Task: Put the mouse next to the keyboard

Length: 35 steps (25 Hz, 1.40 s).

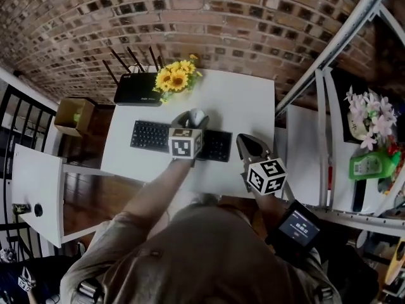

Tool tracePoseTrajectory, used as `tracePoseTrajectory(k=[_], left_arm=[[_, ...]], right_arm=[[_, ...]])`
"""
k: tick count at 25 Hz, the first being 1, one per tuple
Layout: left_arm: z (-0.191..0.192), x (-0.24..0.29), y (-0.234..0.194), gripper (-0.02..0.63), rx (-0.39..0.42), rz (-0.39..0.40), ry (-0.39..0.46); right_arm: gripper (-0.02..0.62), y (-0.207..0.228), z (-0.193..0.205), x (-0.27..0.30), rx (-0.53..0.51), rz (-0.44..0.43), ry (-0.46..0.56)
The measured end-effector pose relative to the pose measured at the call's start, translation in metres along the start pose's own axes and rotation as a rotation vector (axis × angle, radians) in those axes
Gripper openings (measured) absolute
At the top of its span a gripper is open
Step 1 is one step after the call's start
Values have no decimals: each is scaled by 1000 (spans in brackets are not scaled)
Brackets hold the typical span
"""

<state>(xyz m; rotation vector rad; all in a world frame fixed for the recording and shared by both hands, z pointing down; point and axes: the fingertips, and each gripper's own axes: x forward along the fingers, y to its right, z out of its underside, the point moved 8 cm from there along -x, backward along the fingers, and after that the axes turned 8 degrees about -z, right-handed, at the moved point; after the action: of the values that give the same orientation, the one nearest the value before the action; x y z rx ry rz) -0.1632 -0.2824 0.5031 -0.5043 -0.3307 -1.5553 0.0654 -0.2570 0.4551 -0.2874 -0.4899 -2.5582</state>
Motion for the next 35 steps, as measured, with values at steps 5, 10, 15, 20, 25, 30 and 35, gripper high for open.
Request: tracePoseTrajectory(k=[5, 10, 15, 20, 25, 30, 35], left_arm=[[28, -23, 21, 290, 0, 81, -28], [49, -40, 52, 290, 13, 147, -58], [58, -44, 81, 290, 26, 168, -77], [67, -35, 115, 290, 16, 169, -98], [77, -23, 154, 291, -22, 170, -137], [95, -5, 171, 291, -11, 150, -176], [110, 8, 181, 291, -15, 147, -228]], right_arm=[[11, -24, 23, -33, 24, 65, -4], [11, -43, 40, -69, 42, 117, -14], [11, -38, 48, -94, 42, 143, -19], [11, -24, 53, -120, 34, 146, -31], [11, -7, 58, -142, 37, 140, -48], [11, 3, 63, -149, 34, 132, -65], [11, 13, 72, -149, 52, 136, -83]])
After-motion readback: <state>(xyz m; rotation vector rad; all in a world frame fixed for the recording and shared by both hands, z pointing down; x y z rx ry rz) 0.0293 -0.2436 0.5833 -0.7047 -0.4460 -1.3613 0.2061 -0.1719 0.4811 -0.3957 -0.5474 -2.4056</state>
